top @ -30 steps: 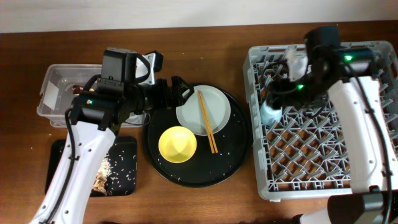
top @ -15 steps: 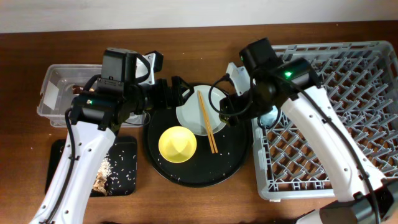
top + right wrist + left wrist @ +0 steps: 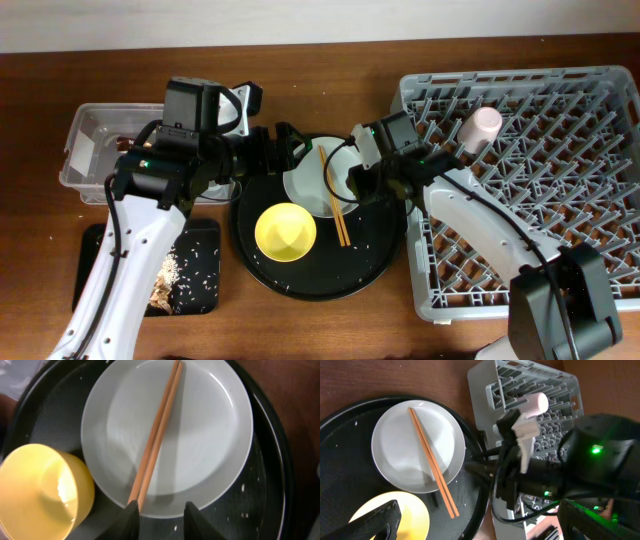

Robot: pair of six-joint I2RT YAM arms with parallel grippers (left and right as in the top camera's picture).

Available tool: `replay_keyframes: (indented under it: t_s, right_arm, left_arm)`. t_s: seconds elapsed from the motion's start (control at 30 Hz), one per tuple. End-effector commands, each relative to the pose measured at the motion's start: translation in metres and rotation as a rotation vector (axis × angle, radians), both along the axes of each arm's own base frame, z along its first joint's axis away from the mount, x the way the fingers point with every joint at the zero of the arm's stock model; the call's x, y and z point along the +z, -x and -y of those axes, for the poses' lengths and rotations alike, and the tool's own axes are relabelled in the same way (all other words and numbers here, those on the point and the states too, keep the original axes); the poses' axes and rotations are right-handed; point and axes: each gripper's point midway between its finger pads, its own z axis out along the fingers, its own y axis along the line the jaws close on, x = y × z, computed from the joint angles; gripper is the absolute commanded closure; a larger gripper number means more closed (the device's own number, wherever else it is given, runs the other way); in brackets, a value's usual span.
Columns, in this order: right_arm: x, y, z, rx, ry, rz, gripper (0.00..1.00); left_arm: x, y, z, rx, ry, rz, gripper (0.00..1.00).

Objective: Sort waste into correct bins and load items into the dishwasher rack
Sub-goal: 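Reach the right gripper to the plate and grasp one chopstick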

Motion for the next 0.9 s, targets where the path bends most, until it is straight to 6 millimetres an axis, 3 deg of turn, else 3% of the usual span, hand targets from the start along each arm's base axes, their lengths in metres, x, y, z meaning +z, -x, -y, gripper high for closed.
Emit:
replay_keyframes:
  t_s: [0.0,0.13,0.2,0.37,0.53,0.73,0.87]
  right_arm:
    - [-0.016,0.001,-0.001,0.003,-0.006,0.021,0.73]
    - [-0.031,0.002,-0.005,0.012,-0.001,0.011,0.64]
    - [-0.045,0.004,-0.015,0.042,0.023,0.012,0.65]
    - [-0.052,0.003,-0.016,0.033,0.129,0.061,0.65]
    - [-0.073,0.007,-0.017,0.043,0.151,0.02,0.68]
    - [-0.071,0.002,-0.021,0.042,0.138,0.038,0.68]
    - [-0.037,-0.02,-0.031,0.033,0.116,0.091,0.67]
  left_arm:
    - [0.0,0.0,-0.001,-0.004,-0.008,0.011,0.01]
    - [0.0,0.0,-0.001,-0.004,-0.008,0.011,0.01]
    - [0.0,0.0,-0.001,-0.004,-0.008,0.011,0.01]
    - [0.0,0.0,-0.001,-0.004,-0.008,0.011,0.01]
    - [0.0,0.0,-0.001,-0.004,-0.008,0.011,0.01]
    - [0.0,0.0,-0.001,-0.004,-0.008,0.011,0.01]
    - [0.0,0.0,-0.001,-0.004,-0.008,0.011,0.01]
